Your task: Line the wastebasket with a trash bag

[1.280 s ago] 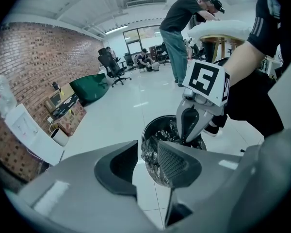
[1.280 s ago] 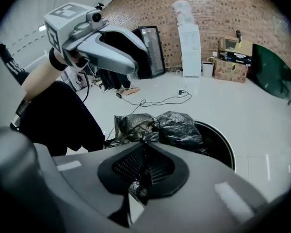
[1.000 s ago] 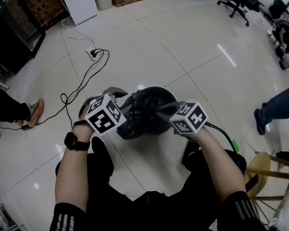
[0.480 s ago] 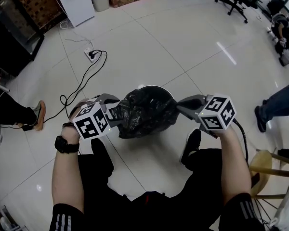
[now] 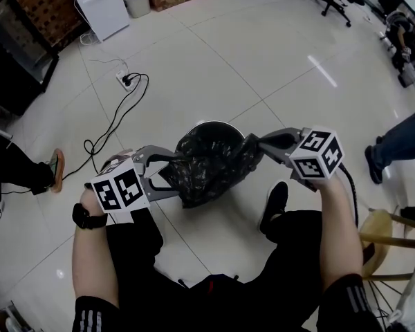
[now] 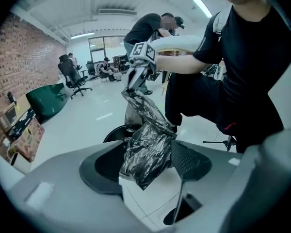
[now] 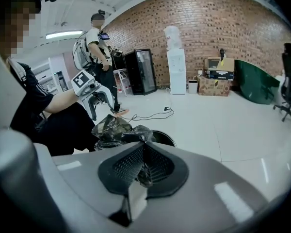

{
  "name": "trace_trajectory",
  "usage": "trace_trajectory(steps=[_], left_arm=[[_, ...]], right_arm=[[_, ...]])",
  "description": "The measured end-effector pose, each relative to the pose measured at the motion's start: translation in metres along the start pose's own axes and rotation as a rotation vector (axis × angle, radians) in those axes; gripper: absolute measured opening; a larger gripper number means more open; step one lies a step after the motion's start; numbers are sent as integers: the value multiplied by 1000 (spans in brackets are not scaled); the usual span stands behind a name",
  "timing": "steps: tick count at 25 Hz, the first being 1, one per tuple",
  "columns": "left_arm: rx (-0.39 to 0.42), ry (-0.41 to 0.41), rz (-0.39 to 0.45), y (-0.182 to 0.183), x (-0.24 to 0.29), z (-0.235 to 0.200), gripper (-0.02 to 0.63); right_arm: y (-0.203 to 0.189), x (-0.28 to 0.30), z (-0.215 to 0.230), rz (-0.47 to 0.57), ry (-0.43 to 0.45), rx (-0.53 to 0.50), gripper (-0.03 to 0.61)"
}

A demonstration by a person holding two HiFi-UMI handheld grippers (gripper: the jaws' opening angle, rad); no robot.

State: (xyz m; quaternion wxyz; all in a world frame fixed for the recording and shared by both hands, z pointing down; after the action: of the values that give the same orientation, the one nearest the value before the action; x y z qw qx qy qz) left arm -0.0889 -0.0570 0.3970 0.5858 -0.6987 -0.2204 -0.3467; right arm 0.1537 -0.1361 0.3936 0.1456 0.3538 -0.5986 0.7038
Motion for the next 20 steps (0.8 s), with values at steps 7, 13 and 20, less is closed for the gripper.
trace_trajectory(steps=[7, 13, 20], left_arm=[[81, -55, -160, -12, 38, 14, 304], [27, 94, -81, -1, 31, -15, 2], [-125, 379, -9, 8, 20, -72, 1]], right_arm=[[4, 0, 3, 11, -7, 1, 14], [5, -3, 2, 1, 12, -24, 15], [-8, 1, -10, -98, 110, -91, 54]])
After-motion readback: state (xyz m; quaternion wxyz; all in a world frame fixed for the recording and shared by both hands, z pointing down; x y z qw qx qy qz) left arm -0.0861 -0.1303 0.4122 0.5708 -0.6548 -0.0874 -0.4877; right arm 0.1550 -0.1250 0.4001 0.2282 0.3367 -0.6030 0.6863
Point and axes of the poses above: the fingertips, and each gripper's own axes: x forward along the fingers, z to its right, y out of its top, the point moved 5 cm from there along -x, backward along the fingers, and after that the axes turned 13 degrees about -x, right-handed, at the moved point
